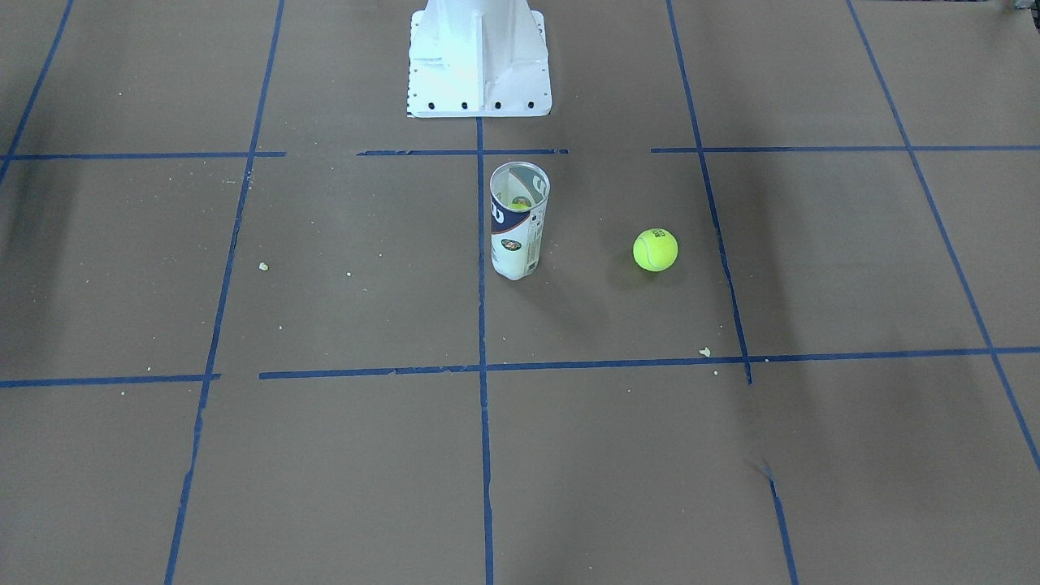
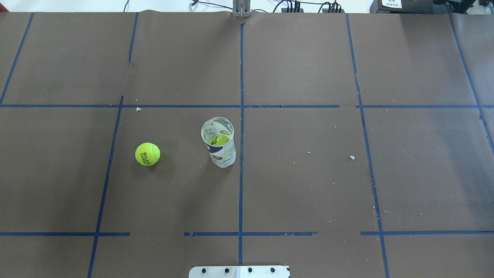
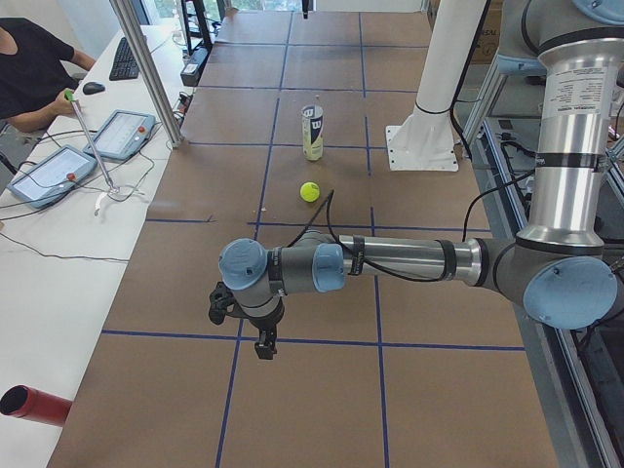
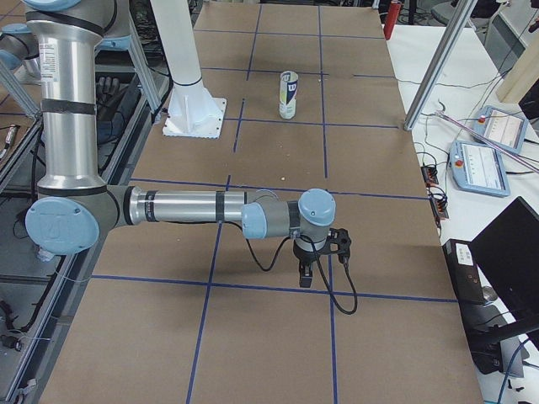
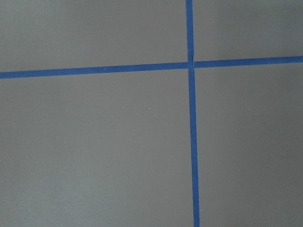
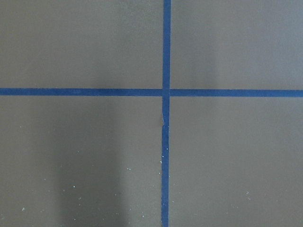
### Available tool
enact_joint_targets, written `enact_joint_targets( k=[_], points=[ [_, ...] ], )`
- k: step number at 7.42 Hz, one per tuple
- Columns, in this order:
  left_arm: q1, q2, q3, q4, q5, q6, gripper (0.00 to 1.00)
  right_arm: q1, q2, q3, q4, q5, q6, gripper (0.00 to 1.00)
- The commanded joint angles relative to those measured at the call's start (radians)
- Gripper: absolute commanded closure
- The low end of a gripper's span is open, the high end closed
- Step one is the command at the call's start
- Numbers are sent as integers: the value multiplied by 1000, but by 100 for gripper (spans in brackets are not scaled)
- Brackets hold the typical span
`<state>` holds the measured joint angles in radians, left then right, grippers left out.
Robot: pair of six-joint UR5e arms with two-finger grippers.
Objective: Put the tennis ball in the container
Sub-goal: 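Move the left gripper over the yellow tennis ball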
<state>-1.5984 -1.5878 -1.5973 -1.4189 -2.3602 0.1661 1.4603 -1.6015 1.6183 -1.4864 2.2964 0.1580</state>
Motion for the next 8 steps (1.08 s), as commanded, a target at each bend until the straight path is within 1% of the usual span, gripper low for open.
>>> enact_joint_targets(
  k=[1, 2, 3, 4, 5, 7, 8],
  points=[
    [0, -27, -28, 0, 1, 1, 0, 0, 0, 0, 0, 0, 0, 0],
    [0, -52, -44, 0, -7, 0, 0, 0, 0, 0, 0, 0, 0, 0],
    [-2, -114, -59, 29, -1, -8, 0, 0, 0, 0, 0, 0, 0, 0],
    [5, -173, -129, 73, 7, -76, 0, 0, 0, 0, 0, 0, 0, 0],
    [55, -181, -236, 78, 22, -211, 0, 0, 0, 0, 0, 0, 0, 0],
    [243, -199, -416, 77, 42, -479, 0, 0, 0, 0, 0, 0, 0, 0],
    [344, -254, -459, 95, 67, -631, 0, 0, 0, 0, 0, 0, 0, 0]
  ],
)
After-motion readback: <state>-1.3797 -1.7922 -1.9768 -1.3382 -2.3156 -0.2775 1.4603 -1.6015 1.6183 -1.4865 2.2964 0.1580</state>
